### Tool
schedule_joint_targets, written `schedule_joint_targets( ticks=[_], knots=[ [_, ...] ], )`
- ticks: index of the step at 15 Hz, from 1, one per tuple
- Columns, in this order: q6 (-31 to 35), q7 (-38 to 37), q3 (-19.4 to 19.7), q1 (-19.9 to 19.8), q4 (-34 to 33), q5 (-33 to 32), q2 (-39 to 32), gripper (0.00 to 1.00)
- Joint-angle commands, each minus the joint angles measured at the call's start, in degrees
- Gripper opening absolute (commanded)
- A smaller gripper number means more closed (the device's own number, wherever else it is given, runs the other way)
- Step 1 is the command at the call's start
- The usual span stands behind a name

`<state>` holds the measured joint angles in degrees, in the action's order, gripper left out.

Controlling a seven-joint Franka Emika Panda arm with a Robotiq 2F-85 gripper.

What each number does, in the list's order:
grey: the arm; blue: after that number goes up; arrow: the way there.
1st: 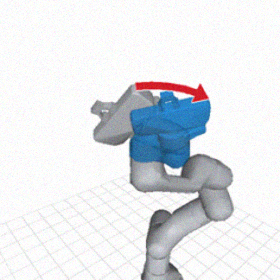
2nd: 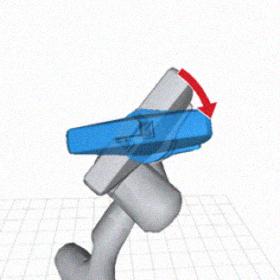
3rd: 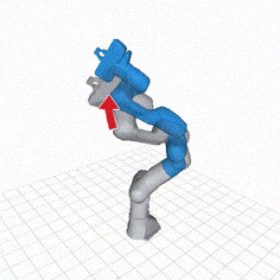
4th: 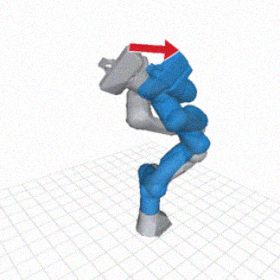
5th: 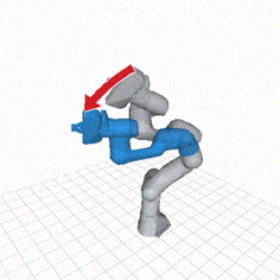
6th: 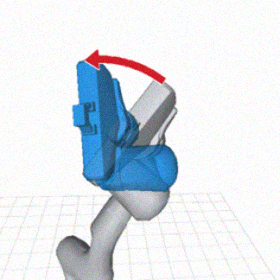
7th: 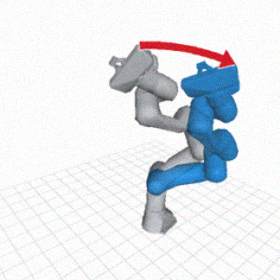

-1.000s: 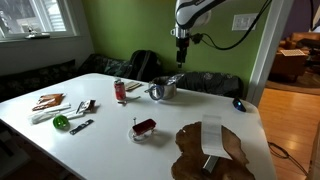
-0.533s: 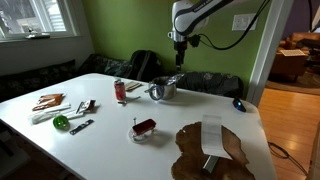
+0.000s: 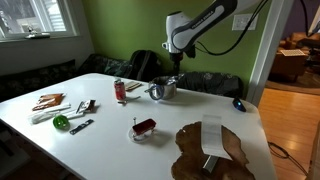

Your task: Remove the plastic bag with black contents from the silver pot and put it on the table

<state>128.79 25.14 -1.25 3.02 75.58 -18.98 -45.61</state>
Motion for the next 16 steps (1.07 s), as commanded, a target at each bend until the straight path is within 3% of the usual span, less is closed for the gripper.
schedule_joint_targets(
  ticks=[1, 8, 12, 16],
  knots=[
    [3.2, -2.7, 2.0, 1.3, 2.4, -2.8, 0.8, 0.58],
    [3.0, -5.4, 3.1, 2.2, 3.9, -4.3, 1.7, 0.04],
    [4.4, -6.5, 3.2, 2.8, 5.5, -4.7, 4.5, 0.0],
    [5.8, -7.3, 3.3, 4.0, 9.8, -5.9, 11.8, 0.0]
  ],
)
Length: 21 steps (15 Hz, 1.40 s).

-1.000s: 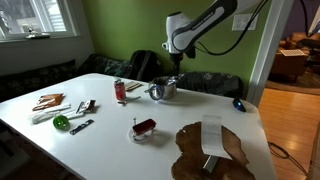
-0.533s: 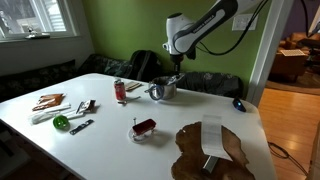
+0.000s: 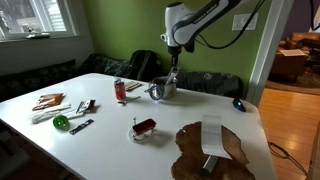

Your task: Remove the plastic bag with black contents from the silver pot and put it on the table

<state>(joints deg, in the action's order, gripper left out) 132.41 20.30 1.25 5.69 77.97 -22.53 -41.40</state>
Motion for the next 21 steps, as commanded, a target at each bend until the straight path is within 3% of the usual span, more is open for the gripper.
schedule_joint_targets(
  ticks=[1, 4, 9, 13, 14, 16, 21],
  knots=[
    [1.6, -2.5, 0.6, 1.5, 8.9, -2.6, 9.9, 0.0],
    [-4.9, -3.2, 0.5, 2.5, 14.5, -3.8, 18.5, 0.0],
    [-25.0, -1.1, -1.1, 2.0, 22.8, -5.1, 32.0, 0.0],
    [-37.7, 3.0, -2.0, -0.3, 26.1, -3.2, 34.4, 0.0],
    [-38.6, 5.6, -1.9, -1.2, 25.9, -1.4, 33.3, 0.0],
    [-33.8, 11.0, -1.7, -3.3, 27.0, 2.2, 30.9, 0.0],
    [-16.8, -6.7, -0.4, -3.0, 28.7, -9.4, 23.3, 0.0]
  ],
)
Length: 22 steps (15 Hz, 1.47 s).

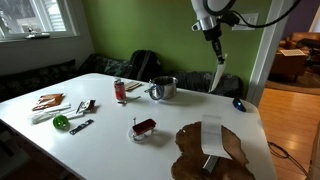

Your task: Remove the plastic bag with black contents from the silver pot and put it on the table

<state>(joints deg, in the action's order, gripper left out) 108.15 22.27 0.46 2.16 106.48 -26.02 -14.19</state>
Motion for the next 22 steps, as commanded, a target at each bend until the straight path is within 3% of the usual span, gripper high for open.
schedule_joint_targets(
  ticks=[1, 4, 6, 7, 9, 10, 11, 13, 20, 22],
  knots=[
    [10.1, -12.4, 0.9, 1.0, -0.3, -8.5, -5.7, 0.0],
    [13.7, -23.1, 2.0, 3.1, -2.6, -15.5, -10.6, 0.0],
    [10.4, -28.3, 2.1, 4.7, -4.4, -17.9, -13.7, 0.0],
    [9.3, -29.0, 1.6, 5.1, -4.9, -17.5, -14.7, 0.0],
    [4.3, -21.7, -1.7, 4.6, -5.4, -10.6, -16.1, 0.0],
    [3.4, -19.6, -2.8, 4.6, -5.3, -8.8, -16.5, 0.26],
    [2.1, -17.3, -3.7, 4.6, -5.8, -6.8, -17.2, 0.28],
    [0.1, -12.0, -5.3, 4.1, -6.6, -2.4, -17.9, 0.4],
    [-3.1, 12.8, -8.8, -2.2, -12.0, 13.9, -13.2, 0.93],
    [-6.6, 19.3, -9.0, -4.3, -15.1, 18.9, -12.9, 1.0]
  ],
)
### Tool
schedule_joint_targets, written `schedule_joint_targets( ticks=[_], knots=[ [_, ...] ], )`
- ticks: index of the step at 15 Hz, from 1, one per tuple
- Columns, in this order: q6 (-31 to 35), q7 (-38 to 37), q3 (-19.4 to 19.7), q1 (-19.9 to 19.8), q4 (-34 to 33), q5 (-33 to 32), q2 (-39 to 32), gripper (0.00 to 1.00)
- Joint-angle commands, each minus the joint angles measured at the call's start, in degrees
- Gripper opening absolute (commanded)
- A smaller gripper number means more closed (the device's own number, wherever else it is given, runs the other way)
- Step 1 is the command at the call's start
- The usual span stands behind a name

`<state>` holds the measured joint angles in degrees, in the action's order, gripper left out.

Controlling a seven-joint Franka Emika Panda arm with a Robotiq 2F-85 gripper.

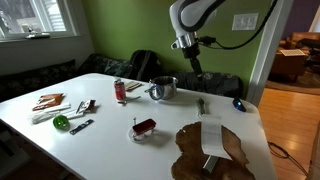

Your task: Remove the plastic bag with black contents from the silver pot and put it on the table

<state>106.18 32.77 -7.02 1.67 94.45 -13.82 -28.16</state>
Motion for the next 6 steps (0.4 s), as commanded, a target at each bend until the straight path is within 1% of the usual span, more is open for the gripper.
schedule_joint_targets(
  ticks=[1, 4, 5, 6],
  knots=[
    [-6.3, 11.6, -1.5, -4.7, -4.4, 9.3, 1.2, 1.0],
    [-8.4, 20.4, -1.5, -7.1, -6.4, 16.4, 2.3, 1.0],
    [-7.0, 16.0, 0.3, -4.7, -5.8, 12.9, 2.0, 1.0],
    [-7.5, 18.0, 0.4, -5.3, -6.4, 14.4, 2.2, 1.0]
  ],
)
